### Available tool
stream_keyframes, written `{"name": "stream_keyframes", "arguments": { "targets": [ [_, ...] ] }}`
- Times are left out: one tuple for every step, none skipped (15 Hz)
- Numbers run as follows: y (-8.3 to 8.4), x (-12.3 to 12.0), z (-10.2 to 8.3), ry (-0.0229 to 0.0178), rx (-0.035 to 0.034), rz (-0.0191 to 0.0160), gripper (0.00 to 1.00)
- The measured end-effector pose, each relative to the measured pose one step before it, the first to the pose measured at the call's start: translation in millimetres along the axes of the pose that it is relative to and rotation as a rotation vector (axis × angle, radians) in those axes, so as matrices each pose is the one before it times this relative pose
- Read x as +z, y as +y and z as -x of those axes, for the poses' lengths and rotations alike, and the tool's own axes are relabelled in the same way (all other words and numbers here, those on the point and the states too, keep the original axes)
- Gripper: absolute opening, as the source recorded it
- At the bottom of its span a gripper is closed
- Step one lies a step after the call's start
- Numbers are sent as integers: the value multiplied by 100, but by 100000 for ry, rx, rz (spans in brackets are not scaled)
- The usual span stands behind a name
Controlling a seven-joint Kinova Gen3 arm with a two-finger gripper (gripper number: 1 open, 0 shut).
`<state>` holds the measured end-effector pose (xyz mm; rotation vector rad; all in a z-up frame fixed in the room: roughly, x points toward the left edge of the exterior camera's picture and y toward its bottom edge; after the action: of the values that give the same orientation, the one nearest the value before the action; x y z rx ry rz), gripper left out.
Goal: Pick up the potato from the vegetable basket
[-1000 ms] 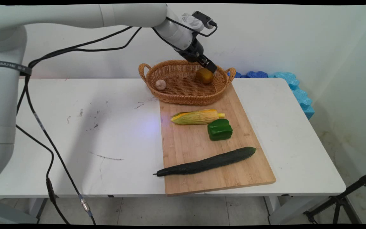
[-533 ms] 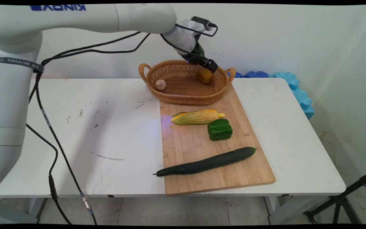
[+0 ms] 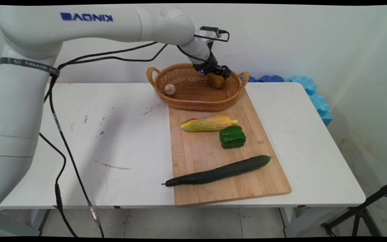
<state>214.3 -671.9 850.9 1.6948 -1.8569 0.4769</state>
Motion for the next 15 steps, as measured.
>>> {"name": "stream_keyframes", "arguments": {
  "targets": [
    [53,569,117,-132,-2108,-414,100],
    [35,489,105,-87,-1696,-352,100],
    [29,313,73,-66,-1099,-217,100],
    [41,496,115,-83,-1650,-318,100],
    [46,521,125,-104,-1635,-346,100],
    [13,500,127,-71,-1644,-401,100],
    [29,427,92,-20,-1247,-245,100],
    [19,272,62,-5,-776,-141,100],
    [36,388,73,35,-1080,-159,100],
    [51,262,41,45,-639,-75,100],
    [39,352,52,96,-936,-64,100],
    [30,379,63,128,-989,-69,100],
    [53,341,46,163,-843,-28,100],
    [46,253,46,127,-626,15,100],
    [40,155,27,84,-360,20,100]
  ]
}}
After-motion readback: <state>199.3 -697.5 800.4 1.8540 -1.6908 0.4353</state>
